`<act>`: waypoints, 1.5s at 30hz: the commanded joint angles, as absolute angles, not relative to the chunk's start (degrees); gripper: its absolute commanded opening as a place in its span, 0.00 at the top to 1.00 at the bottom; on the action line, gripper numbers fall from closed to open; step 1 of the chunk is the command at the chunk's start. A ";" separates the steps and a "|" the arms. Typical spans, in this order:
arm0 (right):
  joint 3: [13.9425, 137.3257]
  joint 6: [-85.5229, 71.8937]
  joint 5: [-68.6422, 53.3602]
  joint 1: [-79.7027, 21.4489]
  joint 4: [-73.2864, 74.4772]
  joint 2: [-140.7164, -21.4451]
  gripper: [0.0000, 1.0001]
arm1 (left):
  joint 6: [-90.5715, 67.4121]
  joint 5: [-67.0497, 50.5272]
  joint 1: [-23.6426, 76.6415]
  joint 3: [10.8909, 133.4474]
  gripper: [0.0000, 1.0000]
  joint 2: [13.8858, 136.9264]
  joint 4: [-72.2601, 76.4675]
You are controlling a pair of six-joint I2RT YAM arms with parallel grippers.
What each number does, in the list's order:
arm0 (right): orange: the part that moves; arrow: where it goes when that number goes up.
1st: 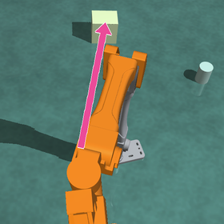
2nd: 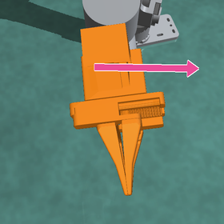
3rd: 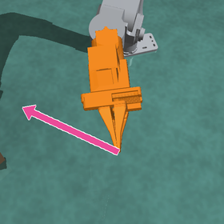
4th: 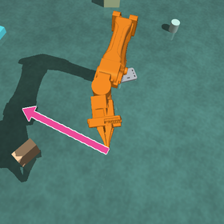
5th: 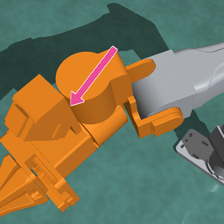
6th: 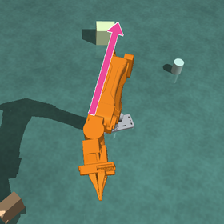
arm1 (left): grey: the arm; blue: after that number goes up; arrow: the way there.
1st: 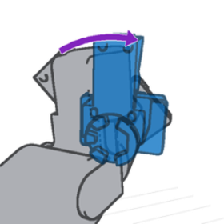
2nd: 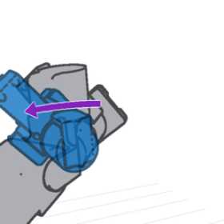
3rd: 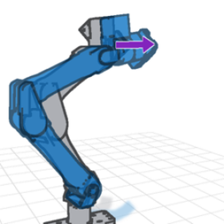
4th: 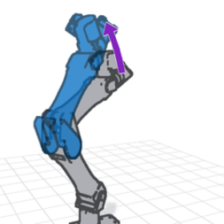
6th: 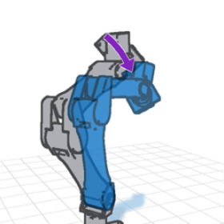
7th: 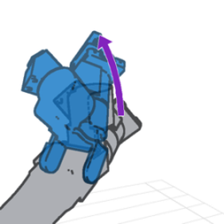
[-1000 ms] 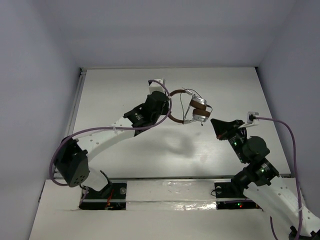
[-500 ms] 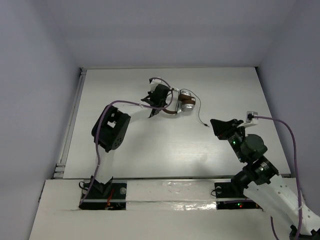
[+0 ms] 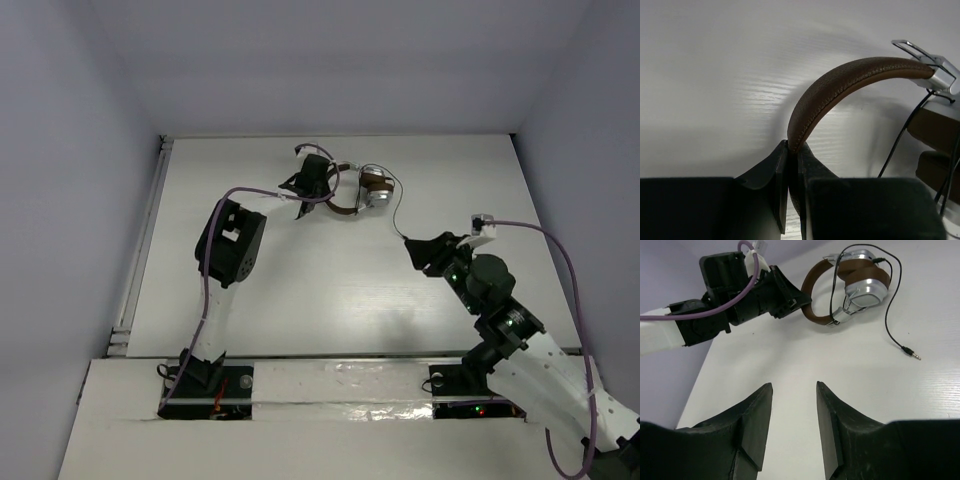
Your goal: Wrap the headphones
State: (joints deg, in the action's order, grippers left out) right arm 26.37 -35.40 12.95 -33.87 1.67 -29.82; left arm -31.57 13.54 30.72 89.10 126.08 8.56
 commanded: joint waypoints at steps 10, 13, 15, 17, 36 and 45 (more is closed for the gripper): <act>33.22 -33.49 12.74 -34.10 -1.67 -37.96 1.00 | -31.55 -4.47 28.56 87.72 0.92 124.19 9.40; 33.40 -33.57 14.59 -34.10 -1.67 -40.77 1.00 | -32.17 -7.46 27.34 85.96 0.84 123.22 10.19; 33.40 -33.66 13.98 -34.10 -2.28 -42.70 0.94 | -32.17 -8.70 26.81 84.82 0.82 122.70 10.55; 33.48 -33.84 13.28 -34.10 -2.99 -43.85 0.84 | -32.25 -9.05 26.19 83.85 0.81 122.17 10.90; 41.39 -32.43 9.93 -34.10 4.91 -35.96 0.55 | -39.73 -6.07 24.43 54.96 0.36 86.89 31.72; 43.68 -31.73 5.98 -34.10 6.77 -28.48 0.88 | -39.29 -2.73 24.43 39.92 0.34 57.18 30.16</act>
